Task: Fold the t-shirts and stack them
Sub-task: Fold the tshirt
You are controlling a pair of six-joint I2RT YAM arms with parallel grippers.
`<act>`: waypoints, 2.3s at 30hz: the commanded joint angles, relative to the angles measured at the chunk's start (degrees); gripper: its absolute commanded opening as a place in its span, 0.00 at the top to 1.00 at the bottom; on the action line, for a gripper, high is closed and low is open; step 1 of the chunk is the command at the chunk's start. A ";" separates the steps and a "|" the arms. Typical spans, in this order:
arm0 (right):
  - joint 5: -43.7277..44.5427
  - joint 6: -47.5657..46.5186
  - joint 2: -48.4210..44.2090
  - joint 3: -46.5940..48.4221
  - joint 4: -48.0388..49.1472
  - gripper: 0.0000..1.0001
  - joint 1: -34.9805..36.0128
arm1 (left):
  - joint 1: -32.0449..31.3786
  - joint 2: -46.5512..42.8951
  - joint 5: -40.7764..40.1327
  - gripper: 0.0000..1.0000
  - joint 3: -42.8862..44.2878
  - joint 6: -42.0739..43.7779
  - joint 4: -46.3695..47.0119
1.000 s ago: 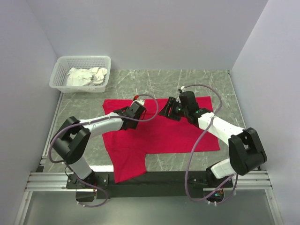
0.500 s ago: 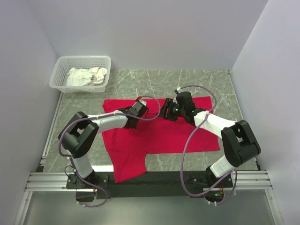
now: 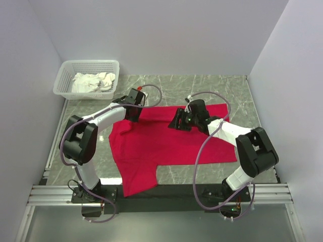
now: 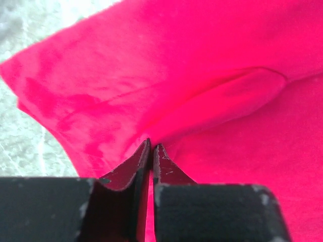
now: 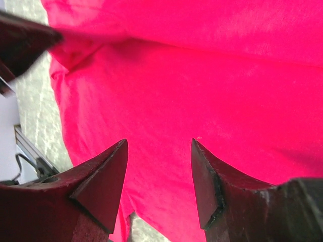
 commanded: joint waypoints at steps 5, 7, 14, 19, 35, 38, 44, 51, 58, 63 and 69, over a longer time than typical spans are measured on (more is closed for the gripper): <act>-4.12 -3.52 2.49 1.35 -0.33 0.41 0.37 | 3.48 0.90 6.71 0.84 4.83 5.57 -0.21; -4.82 -3.78 2.58 1.17 -0.07 0.41 0.37 | 4.19 2.91 6.27 0.83 6.31 5.75 0.41; -6.32 -5.63 1.87 0.56 -0.69 0.41 0.28 | 6.12 7.50 3.73 0.64 9.04 5.75 3.13; -6.14 -6.33 1.00 -0.32 -0.69 0.41 0.28 | 6.91 6.62 -1.55 0.48 9.93 1.19 5.60; -5.97 -7.21 -3.75 -1.73 -2.62 0.41 0.37 | 4.10 -11.40 -6.04 0.37 -9.23 -42.15 11.04; -5.79 -7.65 -4.54 -2.08 -3.32 0.41 0.28 | 4.19 -10.44 -4.98 0.41 -10.29 -44.26 12.37; -4.48 -8.70 -5.68 -2.43 -4.72 0.41 0.28 | 4.10 -6.92 -4.98 0.48 -10.73 -46.02 14.90; -4.21 -9.85 -6.21 -2.61 -5.70 0.41 -0.16 | 4.19 -1.92 -3.40 0.57 -8.53 -46.19 15.27; -4.12 -10.11 -6.56 -2.96 -5.78 0.41 -0.95 | 4.19 0.20 -4.37 0.57 -8.27 -46.29 15.00; -2.28 -10.64 -7.35 -3.05 -6.75 0.39 -0.95 | 4.10 0.38 -3.93 0.59 -8.53 -46.11 15.79; 4.48 -10.29 -10.51 -3.84 -8.15 0.34 -1.13 | 4.01 -0.06 -3.58 0.72 -8.97 -45.49 16.58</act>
